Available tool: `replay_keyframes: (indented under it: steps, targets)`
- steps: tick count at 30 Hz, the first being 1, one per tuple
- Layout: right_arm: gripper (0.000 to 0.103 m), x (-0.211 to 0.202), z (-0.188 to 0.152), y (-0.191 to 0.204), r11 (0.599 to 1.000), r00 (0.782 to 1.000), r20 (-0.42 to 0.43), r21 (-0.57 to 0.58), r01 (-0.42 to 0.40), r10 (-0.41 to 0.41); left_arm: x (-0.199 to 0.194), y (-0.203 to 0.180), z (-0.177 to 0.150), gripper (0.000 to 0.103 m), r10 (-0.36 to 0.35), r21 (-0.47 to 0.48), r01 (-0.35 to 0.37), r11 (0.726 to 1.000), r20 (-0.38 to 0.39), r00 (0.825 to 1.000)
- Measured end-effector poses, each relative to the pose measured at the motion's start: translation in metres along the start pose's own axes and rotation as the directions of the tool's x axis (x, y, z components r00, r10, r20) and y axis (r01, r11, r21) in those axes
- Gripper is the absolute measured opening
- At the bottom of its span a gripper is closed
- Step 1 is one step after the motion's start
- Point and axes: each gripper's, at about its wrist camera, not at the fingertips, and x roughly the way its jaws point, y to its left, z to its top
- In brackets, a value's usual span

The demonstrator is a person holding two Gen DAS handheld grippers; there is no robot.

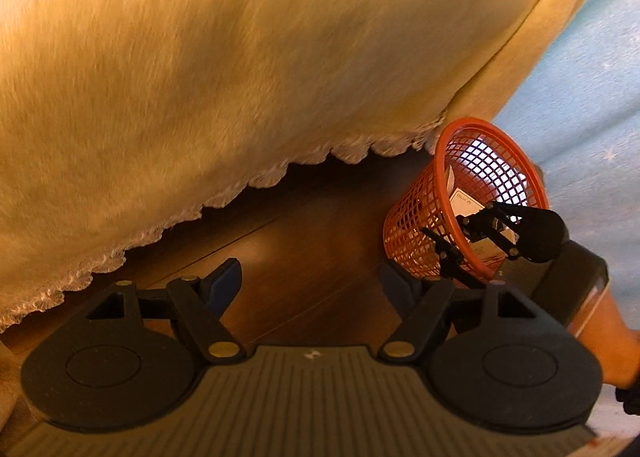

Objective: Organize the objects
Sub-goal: 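Lower the orange basket with the right gripper to the floor beside the sofa, then open the right gripper to release the basket on the floor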

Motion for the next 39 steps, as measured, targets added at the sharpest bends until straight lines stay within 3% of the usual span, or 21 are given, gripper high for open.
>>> replay_keyframes:
  steps: [8,11,15,30,39]
  targets:
    - [0.016,0.025,0.001,0.017,0.998,1.000,0.015,0.060,-0.010,0.009,0.007,0.011,-0.006,0.075,0.009,0.003,-0.009,1.000,-0.019,1.000]
    - [0.040,0.026,0.002,0.018,0.992,0.998,-0.029,0.119,-0.050,0.053,0.007,0.010,-0.005,0.075,0.005,0.003,-0.004,1.000,-0.022,1.000]
    - [0.053,0.030,-0.002,0.021,0.984,0.996,-0.068,0.175,-0.042,0.055,0.007,0.007,-0.005,0.076,0.003,0.015,-0.002,1.000,-0.020,1.000]
    - [0.057,0.026,-0.020,0.034,0.965,0.985,-0.144,0.255,-0.061,0.100,0.016,-0.004,-0.004,0.079,-0.012,0.037,0.012,0.999,-0.004,1.000]
    - [0.058,-0.005,-0.009,0.036,0.954,0.989,-0.117,0.296,-0.050,0.088,0.007,-0.004,-0.007,0.080,-0.002,0.040,0.002,0.999,-0.013,1.000]
